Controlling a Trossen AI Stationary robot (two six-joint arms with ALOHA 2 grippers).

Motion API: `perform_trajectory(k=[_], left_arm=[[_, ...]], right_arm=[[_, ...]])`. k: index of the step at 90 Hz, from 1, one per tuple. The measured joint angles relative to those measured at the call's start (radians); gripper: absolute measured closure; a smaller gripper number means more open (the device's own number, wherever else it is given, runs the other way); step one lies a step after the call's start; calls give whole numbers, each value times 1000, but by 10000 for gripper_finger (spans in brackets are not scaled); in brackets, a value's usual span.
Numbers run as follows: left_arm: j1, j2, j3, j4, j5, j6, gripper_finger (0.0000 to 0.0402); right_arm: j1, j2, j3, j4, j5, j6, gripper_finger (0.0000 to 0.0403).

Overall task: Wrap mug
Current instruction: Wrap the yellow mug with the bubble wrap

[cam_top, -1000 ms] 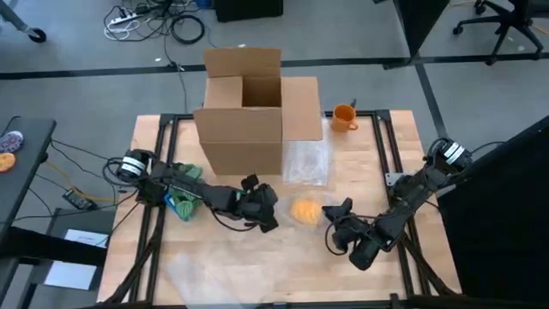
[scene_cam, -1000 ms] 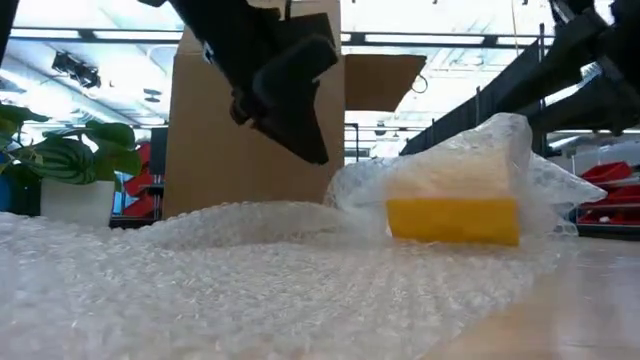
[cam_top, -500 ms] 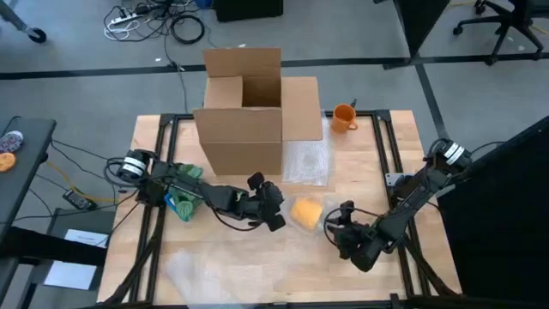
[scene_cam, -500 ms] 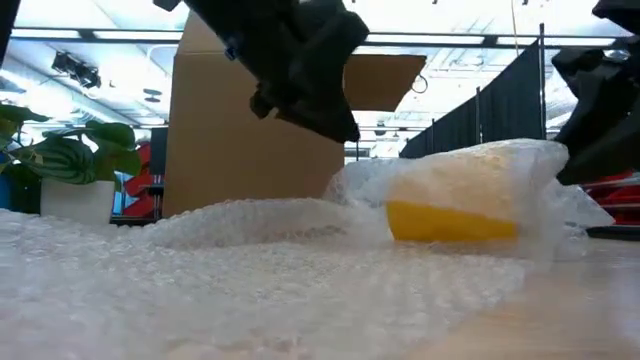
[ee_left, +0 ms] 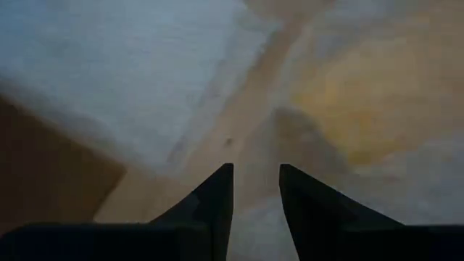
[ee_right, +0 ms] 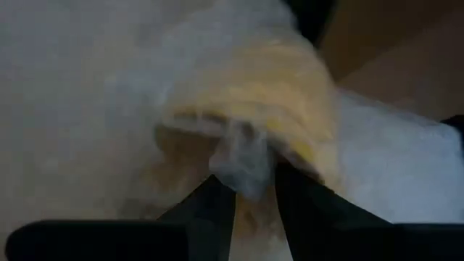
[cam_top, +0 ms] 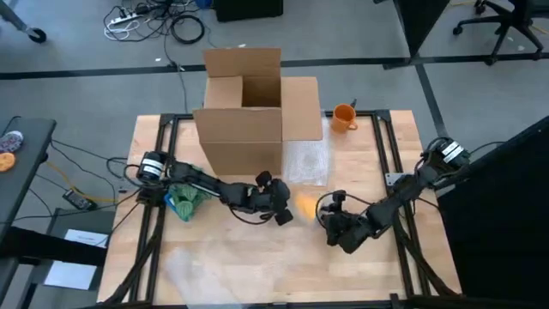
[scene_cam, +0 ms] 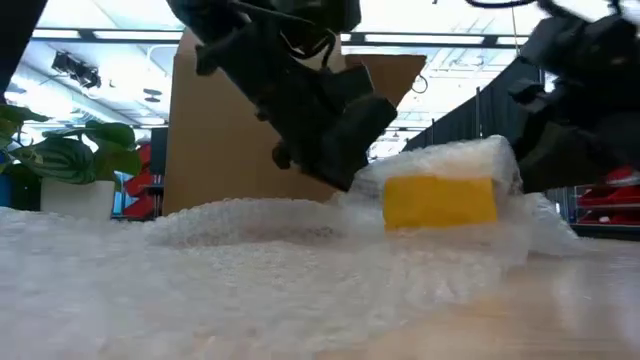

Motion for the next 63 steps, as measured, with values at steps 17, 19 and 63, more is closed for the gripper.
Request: perform_trajectory(k=[17, 19, 63], left_arm=[[0, 38, -2, 47, 20, 2, 302], [0, 38, -2, 46, 20, 2, 302], [7, 35, -4, -27, -39, -4, 303]], right_arm=[[-109, 52, -54, 251, -47, -105, 329], [-119, 69, -55, 276, -53, -110, 329], [-143, 286, -59, 700, -20, -176, 328]])
